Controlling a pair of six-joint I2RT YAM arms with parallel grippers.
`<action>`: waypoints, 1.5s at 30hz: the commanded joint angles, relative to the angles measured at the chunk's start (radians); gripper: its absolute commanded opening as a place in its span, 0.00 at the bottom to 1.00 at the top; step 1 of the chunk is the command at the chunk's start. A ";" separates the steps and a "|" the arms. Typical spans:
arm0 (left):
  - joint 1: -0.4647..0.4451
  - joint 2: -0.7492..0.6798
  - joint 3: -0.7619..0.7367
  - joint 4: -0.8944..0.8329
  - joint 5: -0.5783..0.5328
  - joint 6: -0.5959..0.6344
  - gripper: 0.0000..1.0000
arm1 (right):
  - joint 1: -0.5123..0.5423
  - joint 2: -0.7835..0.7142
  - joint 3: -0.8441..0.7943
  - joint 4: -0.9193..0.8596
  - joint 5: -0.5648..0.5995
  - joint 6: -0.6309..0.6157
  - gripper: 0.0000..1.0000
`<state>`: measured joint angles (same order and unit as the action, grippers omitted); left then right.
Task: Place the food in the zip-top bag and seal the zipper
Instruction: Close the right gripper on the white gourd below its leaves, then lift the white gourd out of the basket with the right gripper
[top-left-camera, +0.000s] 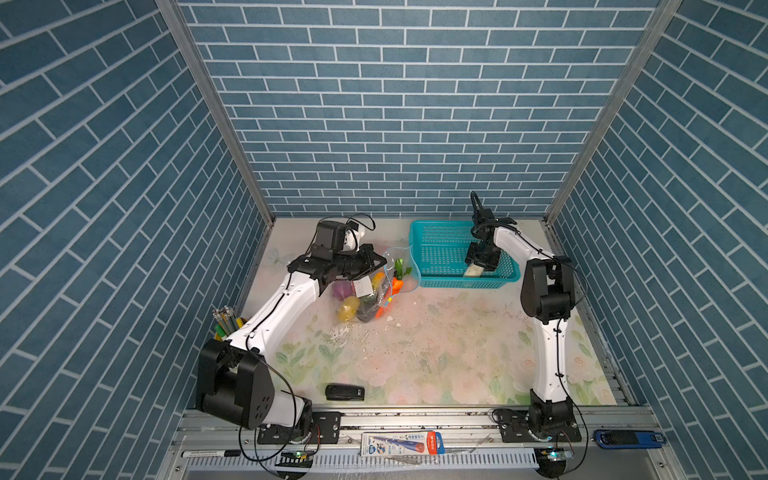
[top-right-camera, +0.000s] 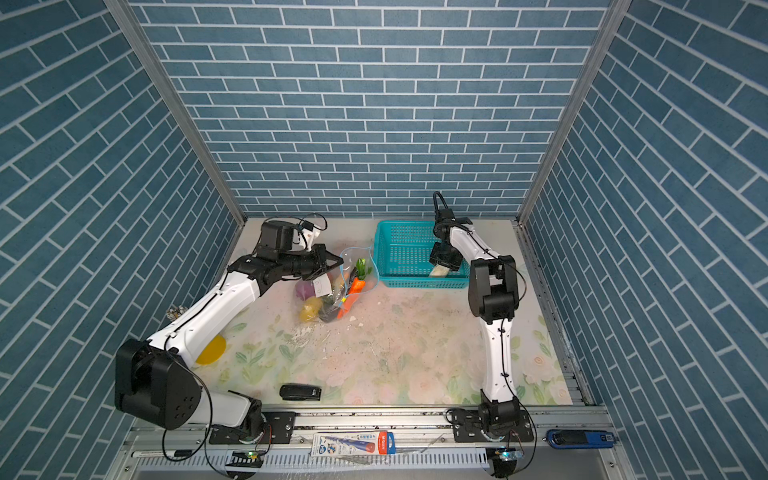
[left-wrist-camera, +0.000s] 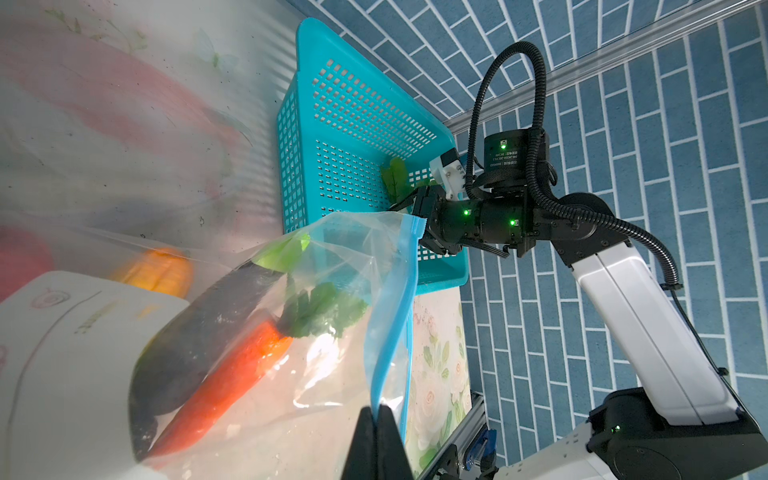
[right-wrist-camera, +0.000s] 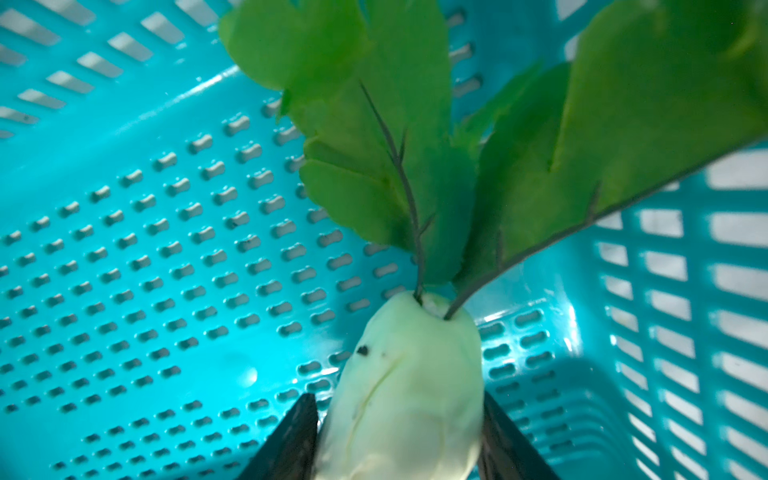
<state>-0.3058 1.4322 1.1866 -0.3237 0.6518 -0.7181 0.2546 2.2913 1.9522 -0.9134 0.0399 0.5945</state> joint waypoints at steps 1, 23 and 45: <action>0.007 -0.015 -0.002 -0.009 -0.006 0.019 0.00 | -0.003 -0.020 0.015 0.000 -0.011 -0.015 0.53; 0.007 -0.017 0.029 -0.046 -0.009 0.023 0.00 | 0.014 -0.248 -0.127 0.190 0.071 0.009 0.46; 0.006 0.017 0.111 -0.110 -0.006 0.035 0.00 | 0.196 -0.543 -0.322 0.471 0.392 -0.089 0.46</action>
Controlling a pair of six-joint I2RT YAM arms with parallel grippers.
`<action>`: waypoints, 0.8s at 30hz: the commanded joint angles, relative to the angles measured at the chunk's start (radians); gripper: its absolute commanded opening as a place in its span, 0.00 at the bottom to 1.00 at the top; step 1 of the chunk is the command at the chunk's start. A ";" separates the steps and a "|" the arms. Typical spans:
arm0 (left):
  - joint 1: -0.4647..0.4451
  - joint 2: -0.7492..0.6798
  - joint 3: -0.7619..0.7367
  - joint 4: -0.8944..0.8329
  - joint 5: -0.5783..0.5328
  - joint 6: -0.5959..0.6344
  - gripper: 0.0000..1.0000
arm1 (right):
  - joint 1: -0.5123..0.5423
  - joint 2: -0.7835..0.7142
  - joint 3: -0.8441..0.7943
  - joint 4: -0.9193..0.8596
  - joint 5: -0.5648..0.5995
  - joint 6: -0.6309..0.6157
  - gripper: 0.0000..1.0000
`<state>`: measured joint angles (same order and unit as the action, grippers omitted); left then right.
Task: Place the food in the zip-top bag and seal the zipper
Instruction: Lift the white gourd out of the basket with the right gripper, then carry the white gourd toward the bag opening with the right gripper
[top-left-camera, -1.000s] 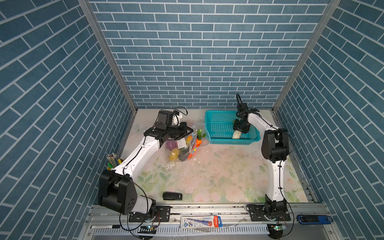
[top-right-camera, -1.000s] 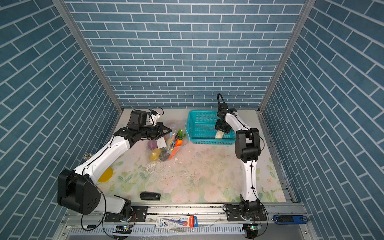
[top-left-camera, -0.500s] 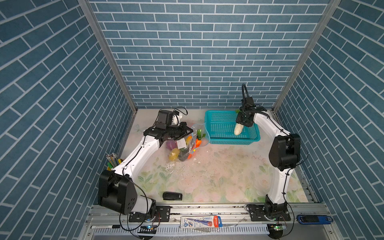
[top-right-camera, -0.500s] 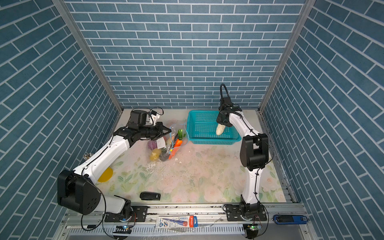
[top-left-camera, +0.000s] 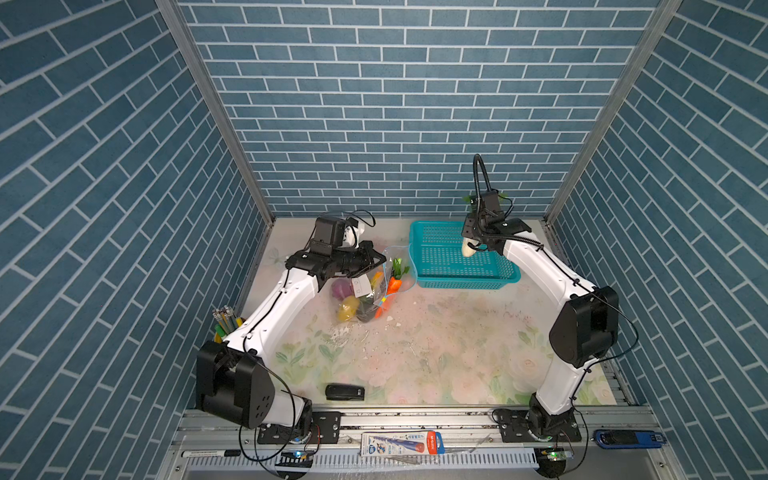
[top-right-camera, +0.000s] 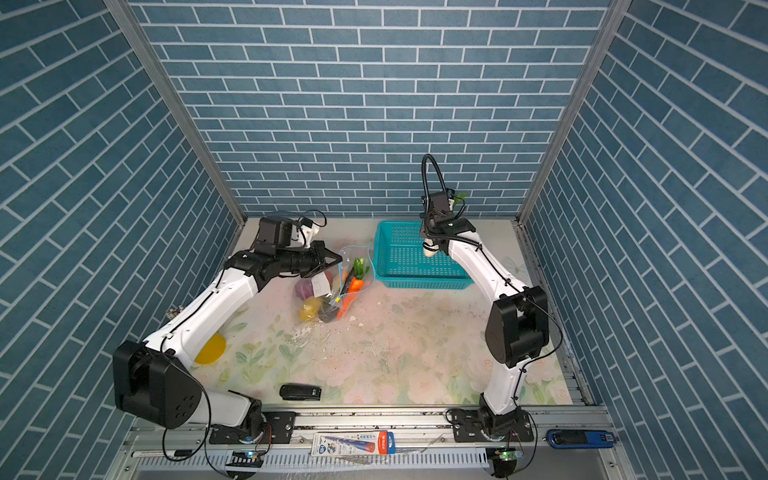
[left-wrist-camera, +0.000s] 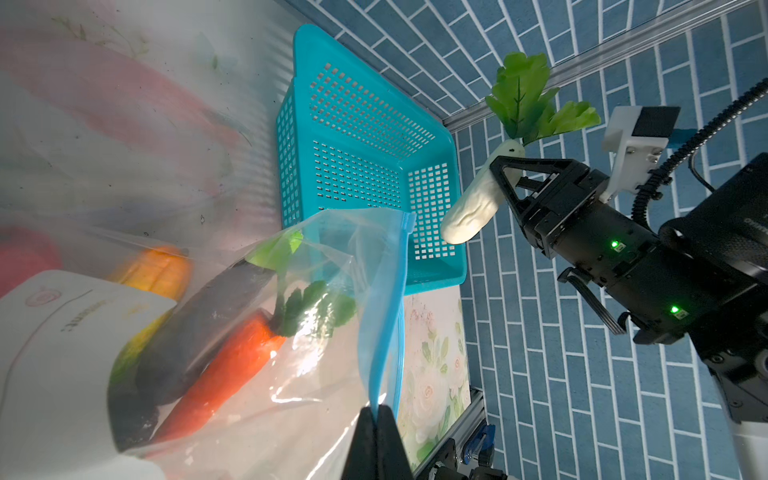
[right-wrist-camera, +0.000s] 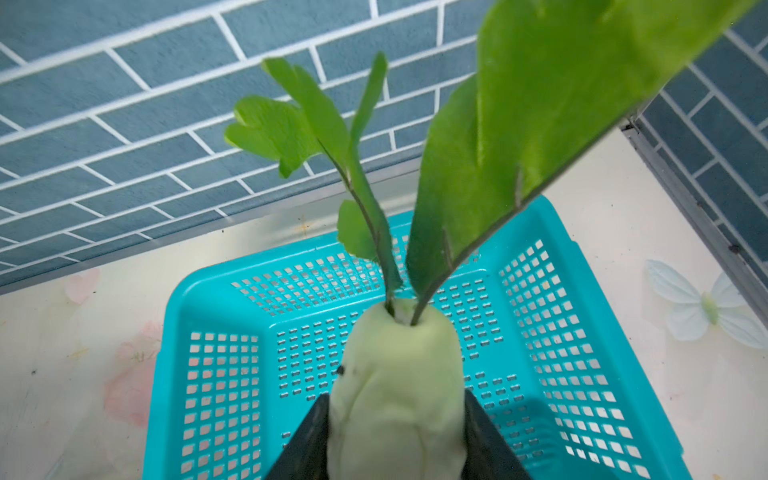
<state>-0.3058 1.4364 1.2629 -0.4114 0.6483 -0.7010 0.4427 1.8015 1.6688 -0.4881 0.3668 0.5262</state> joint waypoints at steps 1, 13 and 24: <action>0.006 0.015 0.038 -0.024 -0.003 0.016 0.00 | 0.016 -0.066 -0.051 0.062 0.070 -0.023 0.46; 0.006 0.015 0.041 -0.015 -0.003 -0.002 0.00 | 0.082 -0.197 -0.226 0.318 0.153 -0.101 0.46; 0.004 -0.013 0.056 -0.042 -0.010 -0.011 0.00 | 0.148 -0.339 -0.421 0.523 0.212 -0.054 0.44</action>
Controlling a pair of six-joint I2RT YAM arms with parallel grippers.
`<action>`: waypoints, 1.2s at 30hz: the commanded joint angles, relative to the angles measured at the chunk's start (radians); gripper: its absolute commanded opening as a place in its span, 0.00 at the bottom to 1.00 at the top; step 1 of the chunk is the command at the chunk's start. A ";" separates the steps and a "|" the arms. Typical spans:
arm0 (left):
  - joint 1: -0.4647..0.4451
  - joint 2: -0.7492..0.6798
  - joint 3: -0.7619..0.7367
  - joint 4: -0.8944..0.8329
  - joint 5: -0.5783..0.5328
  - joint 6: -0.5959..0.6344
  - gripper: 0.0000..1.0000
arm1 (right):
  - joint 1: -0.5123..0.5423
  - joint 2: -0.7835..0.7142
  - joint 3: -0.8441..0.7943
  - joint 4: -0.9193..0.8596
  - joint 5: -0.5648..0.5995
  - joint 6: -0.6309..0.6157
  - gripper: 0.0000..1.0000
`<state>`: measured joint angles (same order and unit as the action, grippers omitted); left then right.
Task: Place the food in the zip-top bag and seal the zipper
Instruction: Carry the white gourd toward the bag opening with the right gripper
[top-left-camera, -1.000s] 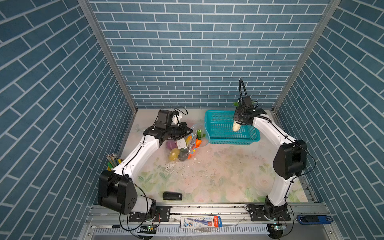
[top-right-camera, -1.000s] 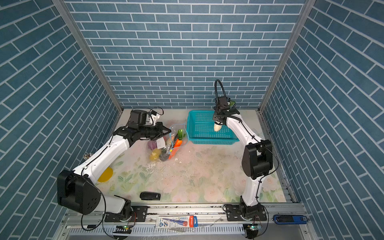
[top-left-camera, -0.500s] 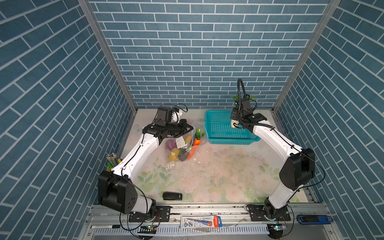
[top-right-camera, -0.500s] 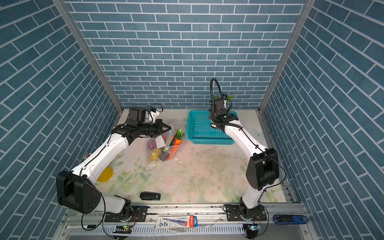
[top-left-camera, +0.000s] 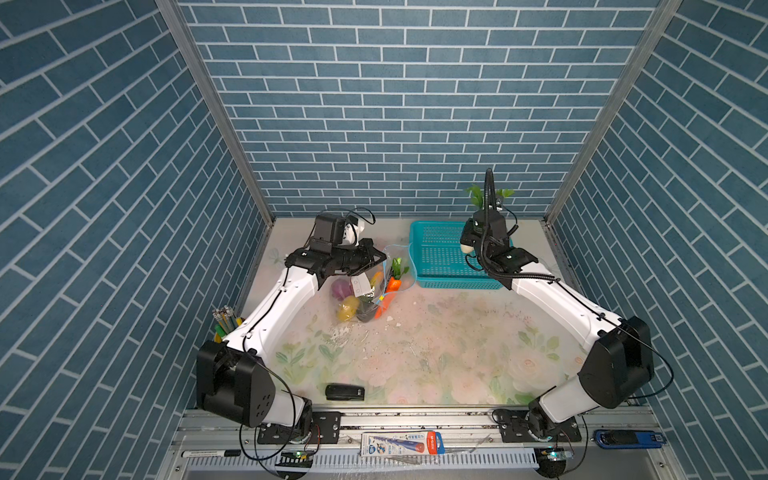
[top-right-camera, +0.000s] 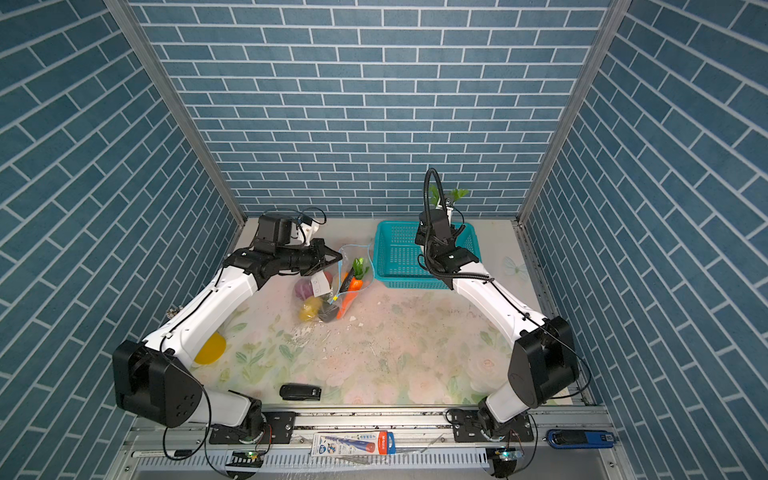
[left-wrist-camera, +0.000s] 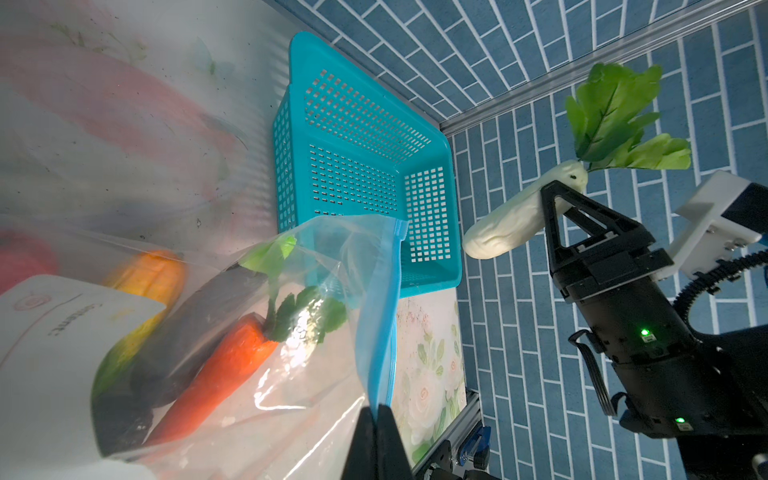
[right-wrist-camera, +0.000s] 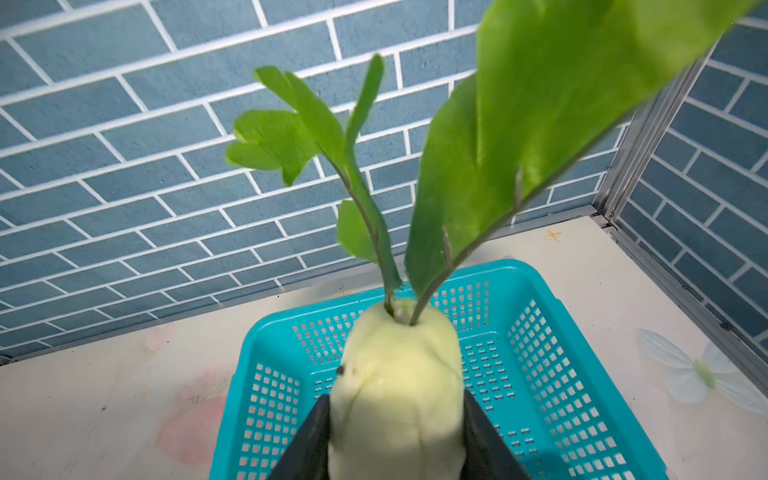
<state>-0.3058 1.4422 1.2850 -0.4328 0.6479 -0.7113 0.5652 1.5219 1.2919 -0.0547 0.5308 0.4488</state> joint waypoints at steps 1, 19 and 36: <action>0.004 -0.022 0.037 -0.028 -0.012 0.002 0.00 | 0.041 -0.072 -0.063 0.106 0.053 0.041 0.44; 0.004 -0.002 0.118 -0.049 -0.021 0.004 0.00 | 0.348 -0.067 -0.072 0.273 0.055 0.131 0.44; 0.004 -0.003 0.136 -0.051 -0.019 0.004 0.00 | 0.426 0.044 -0.130 0.471 -0.074 0.074 0.44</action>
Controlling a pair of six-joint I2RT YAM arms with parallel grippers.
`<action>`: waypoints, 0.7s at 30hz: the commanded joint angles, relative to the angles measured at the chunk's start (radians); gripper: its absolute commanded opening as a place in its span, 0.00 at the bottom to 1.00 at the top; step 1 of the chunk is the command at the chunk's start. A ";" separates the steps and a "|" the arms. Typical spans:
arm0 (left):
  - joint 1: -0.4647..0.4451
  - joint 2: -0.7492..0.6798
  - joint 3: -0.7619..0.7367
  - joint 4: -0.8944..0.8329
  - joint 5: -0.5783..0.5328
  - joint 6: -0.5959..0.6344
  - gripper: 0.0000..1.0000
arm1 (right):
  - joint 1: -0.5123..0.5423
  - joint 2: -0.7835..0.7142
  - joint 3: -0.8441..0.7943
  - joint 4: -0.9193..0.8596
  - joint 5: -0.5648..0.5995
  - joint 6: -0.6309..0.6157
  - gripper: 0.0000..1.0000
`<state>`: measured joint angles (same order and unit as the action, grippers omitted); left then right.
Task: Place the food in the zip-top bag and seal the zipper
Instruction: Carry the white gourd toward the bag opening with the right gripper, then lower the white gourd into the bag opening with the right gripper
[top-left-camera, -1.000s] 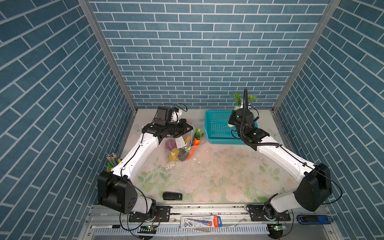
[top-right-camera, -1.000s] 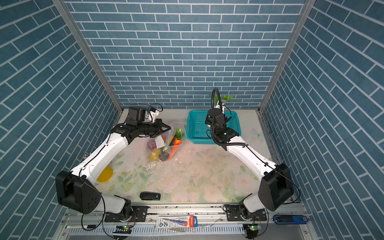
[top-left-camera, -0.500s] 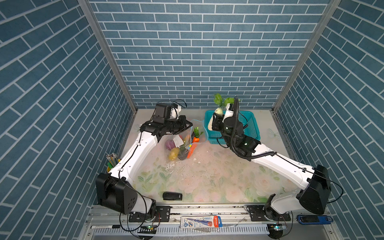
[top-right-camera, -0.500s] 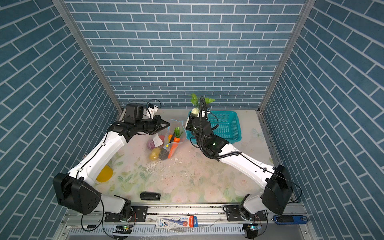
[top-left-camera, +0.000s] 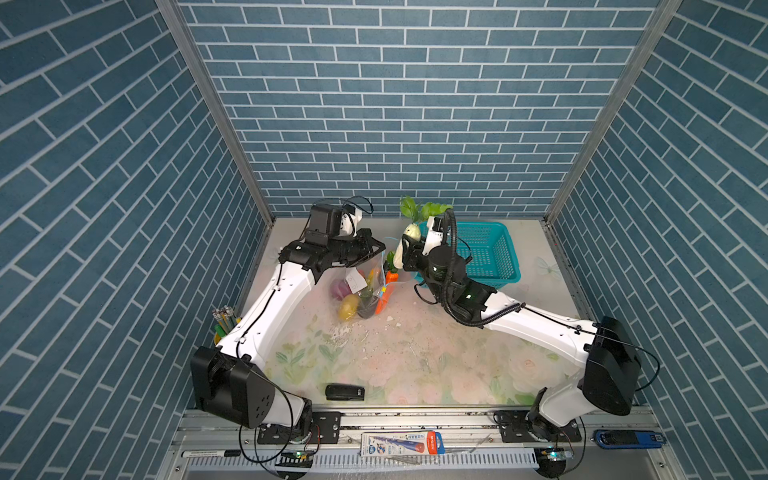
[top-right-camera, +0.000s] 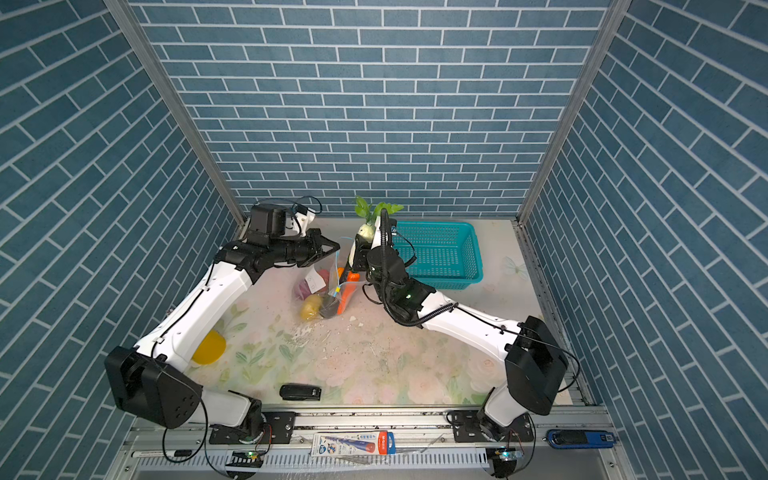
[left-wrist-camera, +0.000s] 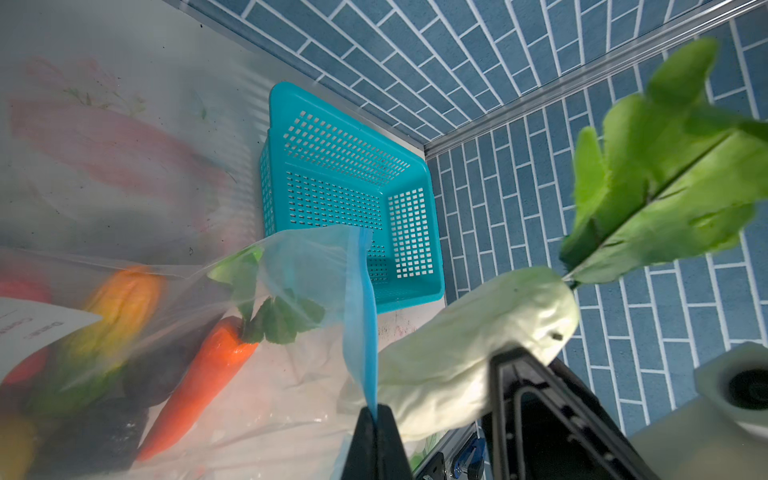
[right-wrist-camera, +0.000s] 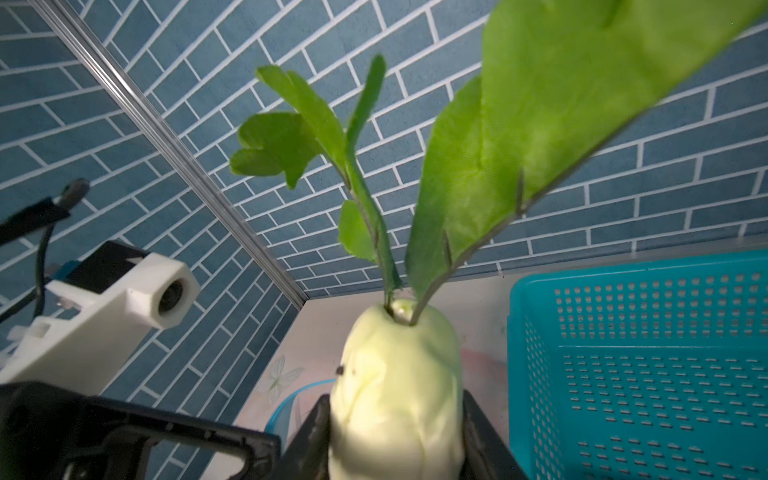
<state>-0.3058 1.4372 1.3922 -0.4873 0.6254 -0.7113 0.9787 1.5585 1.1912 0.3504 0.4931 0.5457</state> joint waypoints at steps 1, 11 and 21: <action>0.004 0.000 0.029 0.004 0.002 0.003 0.00 | 0.015 0.010 -0.032 0.066 -0.040 -0.021 0.44; 0.005 -0.007 0.025 0.007 -0.003 0.001 0.00 | 0.032 0.046 -0.059 0.071 -0.061 0.006 0.44; 0.005 -0.011 0.028 0.003 -0.003 0.002 0.00 | 0.045 0.026 -0.095 0.046 -0.085 0.039 0.44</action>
<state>-0.3058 1.4372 1.3922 -0.4892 0.6224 -0.7113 1.0134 1.5970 1.1267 0.3805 0.4213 0.5537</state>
